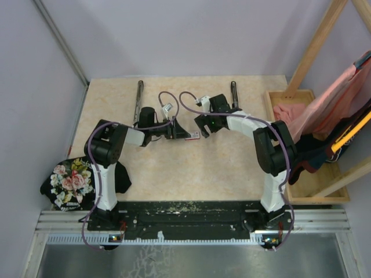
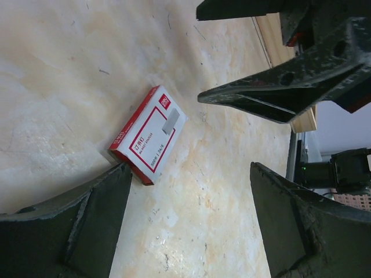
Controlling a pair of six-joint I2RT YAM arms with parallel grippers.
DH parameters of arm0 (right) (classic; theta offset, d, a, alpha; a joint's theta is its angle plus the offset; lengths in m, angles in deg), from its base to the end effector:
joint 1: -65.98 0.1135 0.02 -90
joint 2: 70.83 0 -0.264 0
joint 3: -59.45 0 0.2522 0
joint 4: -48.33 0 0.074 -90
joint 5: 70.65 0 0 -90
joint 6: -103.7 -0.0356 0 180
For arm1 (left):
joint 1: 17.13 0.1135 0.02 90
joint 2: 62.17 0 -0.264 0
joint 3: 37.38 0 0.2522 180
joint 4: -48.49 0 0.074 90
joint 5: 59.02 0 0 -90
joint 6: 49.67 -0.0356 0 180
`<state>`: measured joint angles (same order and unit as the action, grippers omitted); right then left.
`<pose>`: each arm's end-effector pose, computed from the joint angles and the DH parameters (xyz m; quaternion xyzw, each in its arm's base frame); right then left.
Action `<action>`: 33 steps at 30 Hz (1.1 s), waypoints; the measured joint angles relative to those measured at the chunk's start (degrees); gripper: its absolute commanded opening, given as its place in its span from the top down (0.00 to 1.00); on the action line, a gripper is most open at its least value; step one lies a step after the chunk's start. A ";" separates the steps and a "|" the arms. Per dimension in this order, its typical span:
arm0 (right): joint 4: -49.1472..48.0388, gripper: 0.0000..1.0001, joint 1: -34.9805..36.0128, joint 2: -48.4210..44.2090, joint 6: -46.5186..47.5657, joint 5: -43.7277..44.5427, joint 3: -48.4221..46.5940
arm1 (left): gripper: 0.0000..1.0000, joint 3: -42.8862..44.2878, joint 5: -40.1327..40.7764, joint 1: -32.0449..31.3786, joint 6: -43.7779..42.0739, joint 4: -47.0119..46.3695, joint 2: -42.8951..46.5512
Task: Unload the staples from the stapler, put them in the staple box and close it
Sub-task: Close the staple box at the center of the board.
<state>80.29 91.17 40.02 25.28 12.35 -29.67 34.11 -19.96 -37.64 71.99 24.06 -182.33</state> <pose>0.3719 0.1797 0.1787 -0.3172 0.8940 0.0945 0.3019 0.3716 -0.1685 0.1128 0.1587 0.7773 -0.5399 0.2814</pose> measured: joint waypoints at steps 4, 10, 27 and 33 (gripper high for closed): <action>-0.02 0.13 -0.15 -2.25 0.63 0.46 0.76 | 0.11 1.68 0.52 0.00 -0.55 0.98 -0.70; 0.26 0.13 -0.50 -5.27 1.62 1.14 1.64 | 0.10 3.26 1.25 -0.02 -1.31 1.84 -1.36; 2.99 0.08 -2.10 -18.53 4.57 0.66 4.22 | 0.00 -2.58 2.32 1.88 -8.92 11.17 10.01; 1.88 0.07 -2.23 -31.45 3.78 1.20 10.29 | 0.00 -4.98 6.82 6.16 -19.50 18.58 24.35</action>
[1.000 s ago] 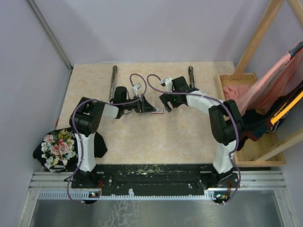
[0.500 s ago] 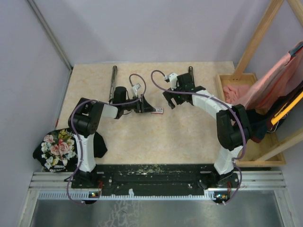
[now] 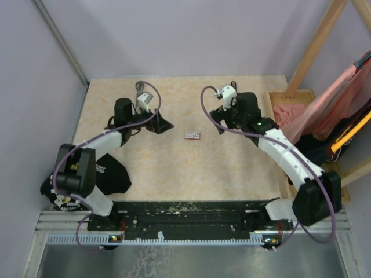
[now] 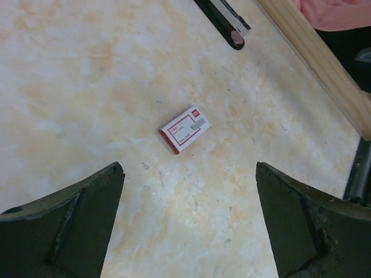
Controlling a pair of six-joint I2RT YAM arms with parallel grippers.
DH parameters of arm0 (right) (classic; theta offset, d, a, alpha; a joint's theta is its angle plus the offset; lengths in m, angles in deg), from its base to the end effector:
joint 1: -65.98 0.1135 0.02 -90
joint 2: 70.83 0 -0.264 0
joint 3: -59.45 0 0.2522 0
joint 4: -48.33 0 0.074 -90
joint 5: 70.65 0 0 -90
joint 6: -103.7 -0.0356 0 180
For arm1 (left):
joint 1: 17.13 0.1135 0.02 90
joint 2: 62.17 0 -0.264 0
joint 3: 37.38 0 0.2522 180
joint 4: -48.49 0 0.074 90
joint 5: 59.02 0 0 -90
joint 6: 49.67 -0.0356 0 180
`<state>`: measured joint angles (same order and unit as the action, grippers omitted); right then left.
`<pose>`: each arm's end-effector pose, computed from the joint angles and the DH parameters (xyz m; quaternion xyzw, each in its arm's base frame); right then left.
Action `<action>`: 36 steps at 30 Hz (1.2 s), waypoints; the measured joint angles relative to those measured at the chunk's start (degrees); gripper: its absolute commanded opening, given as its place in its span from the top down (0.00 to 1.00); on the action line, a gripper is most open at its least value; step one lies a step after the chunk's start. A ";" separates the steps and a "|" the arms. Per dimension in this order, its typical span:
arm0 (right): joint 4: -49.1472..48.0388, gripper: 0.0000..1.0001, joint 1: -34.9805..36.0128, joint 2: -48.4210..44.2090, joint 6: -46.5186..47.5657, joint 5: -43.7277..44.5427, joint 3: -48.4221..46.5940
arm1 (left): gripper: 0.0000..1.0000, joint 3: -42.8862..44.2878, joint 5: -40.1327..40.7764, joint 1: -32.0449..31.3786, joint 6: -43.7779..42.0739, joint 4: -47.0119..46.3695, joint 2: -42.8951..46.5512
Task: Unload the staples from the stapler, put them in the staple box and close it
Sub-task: Close the staple box at the center of the board, then reset both arms
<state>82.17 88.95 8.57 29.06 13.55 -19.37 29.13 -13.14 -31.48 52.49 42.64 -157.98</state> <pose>0.2876 0.1258 0.3086 -0.3123 0.8268 0.0756 0.4616 0.3407 -0.1127 0.2131 0.2208 0.7708 -0.4222 0.4229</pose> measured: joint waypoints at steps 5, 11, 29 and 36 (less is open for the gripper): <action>-4.39 0.06 -0.31 -14.88 -4.33 5.03 10.12 | 0.00 -2.43 4.94 1.88 -10.21 6.43 10.38; -8.63 0.06 -0.37 -28.83 -7.76 11.93 19.02 | 0.00 -3.17 12.70 2.62 -18.60 16.31 19.52; -7.58 0.05 -0.37 -54.90 -6.67 12.66 33.97 | 0.01 -20.85 22.93 2.89 -27.78 27.47 56.24; -4.52 0.05 -0.37 -60.81 -5.88 9.22 36.22 | 0.01 -21.53 22.47 2.89 -27.85 29.16 58.64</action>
<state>77.64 88.57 -52.24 23.18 22.77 16.85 7.60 9.33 -28.60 24.65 71.80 -99.34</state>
